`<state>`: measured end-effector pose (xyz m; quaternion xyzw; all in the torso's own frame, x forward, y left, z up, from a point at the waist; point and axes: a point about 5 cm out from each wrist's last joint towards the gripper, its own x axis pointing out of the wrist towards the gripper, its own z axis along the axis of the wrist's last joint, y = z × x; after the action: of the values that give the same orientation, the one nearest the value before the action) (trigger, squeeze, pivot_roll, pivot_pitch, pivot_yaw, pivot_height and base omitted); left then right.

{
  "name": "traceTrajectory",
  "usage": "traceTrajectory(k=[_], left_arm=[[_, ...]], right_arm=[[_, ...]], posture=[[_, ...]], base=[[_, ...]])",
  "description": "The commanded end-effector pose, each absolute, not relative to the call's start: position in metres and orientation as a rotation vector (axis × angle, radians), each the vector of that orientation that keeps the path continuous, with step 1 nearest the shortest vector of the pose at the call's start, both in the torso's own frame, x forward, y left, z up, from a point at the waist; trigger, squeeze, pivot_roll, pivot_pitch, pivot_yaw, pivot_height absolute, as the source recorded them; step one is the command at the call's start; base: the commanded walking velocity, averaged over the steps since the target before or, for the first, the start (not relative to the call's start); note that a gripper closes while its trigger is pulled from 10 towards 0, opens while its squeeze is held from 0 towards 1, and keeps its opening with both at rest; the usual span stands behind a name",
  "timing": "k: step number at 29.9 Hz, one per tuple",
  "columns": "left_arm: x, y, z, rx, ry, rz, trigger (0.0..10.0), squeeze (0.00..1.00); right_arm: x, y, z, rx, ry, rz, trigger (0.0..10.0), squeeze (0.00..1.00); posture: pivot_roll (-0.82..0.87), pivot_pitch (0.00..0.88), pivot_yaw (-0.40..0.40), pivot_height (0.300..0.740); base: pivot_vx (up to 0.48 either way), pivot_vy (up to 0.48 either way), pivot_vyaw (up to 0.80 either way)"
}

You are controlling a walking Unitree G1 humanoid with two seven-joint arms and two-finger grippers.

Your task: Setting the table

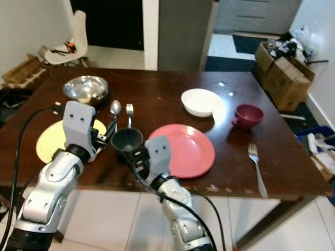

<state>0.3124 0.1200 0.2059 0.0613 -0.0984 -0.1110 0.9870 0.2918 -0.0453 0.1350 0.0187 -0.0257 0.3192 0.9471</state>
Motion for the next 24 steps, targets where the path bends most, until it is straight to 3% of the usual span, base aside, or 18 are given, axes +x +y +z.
traceTrajectory(k=[1, 8, 12, 18, 21, 24], left_arm=[[0.311, 0.125, 0.204, 0.122, -0.181, -0.225, 10.0, 0.00], [0.310, 0.137, 0.211, 0.156, -0.207, -0.231, 10.0, 0.00], [0.312, 0.143, 0.213, 0.164, -0.212, -0.213, 10.0, 0.00], [0.313, 0.141, 0.215, 0.158, -0.218, -0.215, 10.0, 0.00], [0.313, 0.132, 0.216, 0.144, -0.216, -0.257, 10.0, 0.00], [0.312, 0.129, 0.215, 0.146, -0.208, -0.274, 10.0, 0.00]], right_arm=[[0.289, -0.043, 0.133, 0.002, -0.052, 0.669, 10.0, 0.00], [0.287, -0.057, 0.129, -0.099, -0.053, 0.526, 10.0, 0.00], [0.288, -0.078, 0.134, -0.177, -0.102, 0.311, 10.0, 0.00], [0.289, -0.087, 0.142, -0.177, -0.152, 0.258, 10.0, 0.00], [0.297, -0.124, 0.168, -0.172, -0.274, 0.098, 10.0, 0.00], [0.299, -0.134, 0.171, -0.176, -0.279, 0.053, 10.0, 0.00]], posture=[[0.02, 0.000, 0.097, 0.740], [0.02, 0.000, 0.097, 0.740], [0.01, 0.000, 0.097, 0.740], [0.00, 0.000, 0.102, 0.740], [-0.01, 0.000, 0.106, 0.740], [-0.01, 0.000, 0.108, 0.740]], base=[[0.000, 0.000, 0.00], [0.000, 0.000, 0.00], [0.000, 0.000, 0.00], [0.000, 0.000, 0.00], [0.000, 0.000, 0.00], [0.000, 0.000, 0.00]])
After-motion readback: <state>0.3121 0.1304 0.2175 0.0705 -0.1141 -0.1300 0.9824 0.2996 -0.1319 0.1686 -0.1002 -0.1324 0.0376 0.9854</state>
